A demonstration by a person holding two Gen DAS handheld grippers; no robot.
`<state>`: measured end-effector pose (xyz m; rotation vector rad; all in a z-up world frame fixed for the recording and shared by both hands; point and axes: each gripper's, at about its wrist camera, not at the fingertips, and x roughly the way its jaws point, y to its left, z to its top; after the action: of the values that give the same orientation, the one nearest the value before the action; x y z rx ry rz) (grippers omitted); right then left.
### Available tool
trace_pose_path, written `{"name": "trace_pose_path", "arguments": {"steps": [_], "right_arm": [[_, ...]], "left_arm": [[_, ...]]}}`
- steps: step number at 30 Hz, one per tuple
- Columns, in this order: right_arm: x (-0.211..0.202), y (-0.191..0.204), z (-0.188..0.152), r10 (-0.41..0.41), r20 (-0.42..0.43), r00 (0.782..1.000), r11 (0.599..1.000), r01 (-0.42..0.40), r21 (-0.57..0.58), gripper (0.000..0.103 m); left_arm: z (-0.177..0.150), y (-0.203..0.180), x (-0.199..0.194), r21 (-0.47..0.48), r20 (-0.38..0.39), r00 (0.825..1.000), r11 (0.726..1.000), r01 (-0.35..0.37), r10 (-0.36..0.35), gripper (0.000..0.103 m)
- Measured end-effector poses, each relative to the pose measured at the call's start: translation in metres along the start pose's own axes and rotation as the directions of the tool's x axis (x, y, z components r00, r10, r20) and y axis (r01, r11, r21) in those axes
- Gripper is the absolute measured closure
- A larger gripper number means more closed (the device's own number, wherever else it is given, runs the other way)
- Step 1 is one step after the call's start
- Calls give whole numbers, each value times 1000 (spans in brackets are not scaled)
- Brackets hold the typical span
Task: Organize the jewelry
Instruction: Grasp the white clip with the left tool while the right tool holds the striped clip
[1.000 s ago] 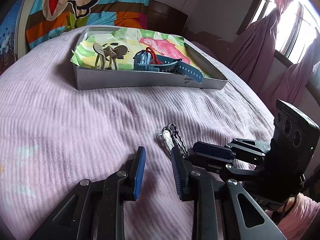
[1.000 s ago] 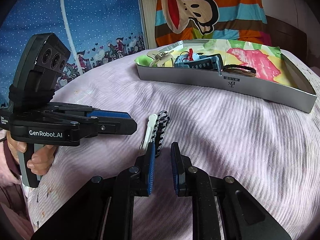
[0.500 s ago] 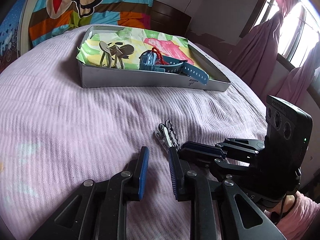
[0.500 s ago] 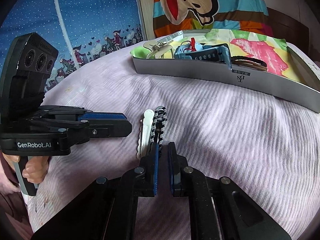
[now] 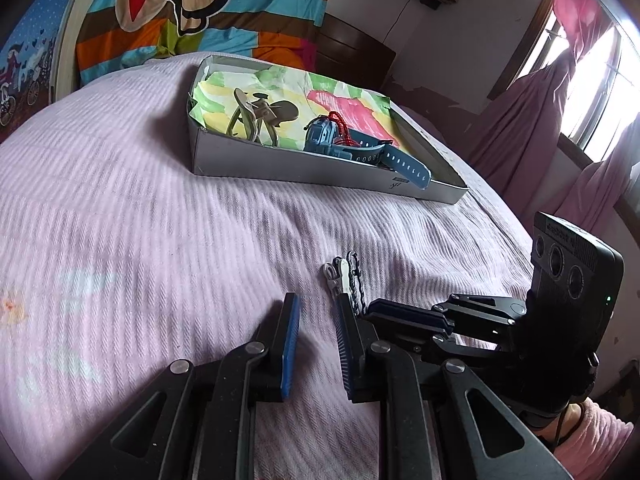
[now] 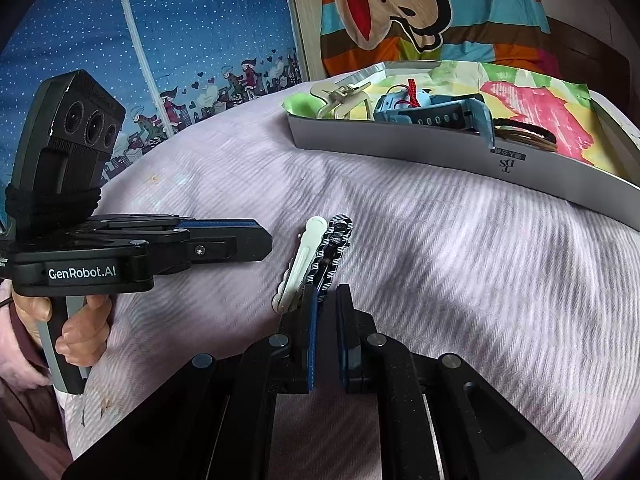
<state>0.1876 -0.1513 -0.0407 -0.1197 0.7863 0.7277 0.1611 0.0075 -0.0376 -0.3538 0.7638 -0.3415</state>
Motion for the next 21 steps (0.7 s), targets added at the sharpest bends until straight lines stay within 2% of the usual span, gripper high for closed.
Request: {"name": "trace_pose_path", "arguments": {"steps": [14,21], "right_arm": [[16,1,15,47,-14,999,998,-47,48,95],[25,-4,25,19,-13,1000,996,-18,93,95]], "left_arm": [[-5,8,-7,-45,28,999,999,26,-25,86],[-4,5,1,-22,-8,999,999,31,-32,86]]}}
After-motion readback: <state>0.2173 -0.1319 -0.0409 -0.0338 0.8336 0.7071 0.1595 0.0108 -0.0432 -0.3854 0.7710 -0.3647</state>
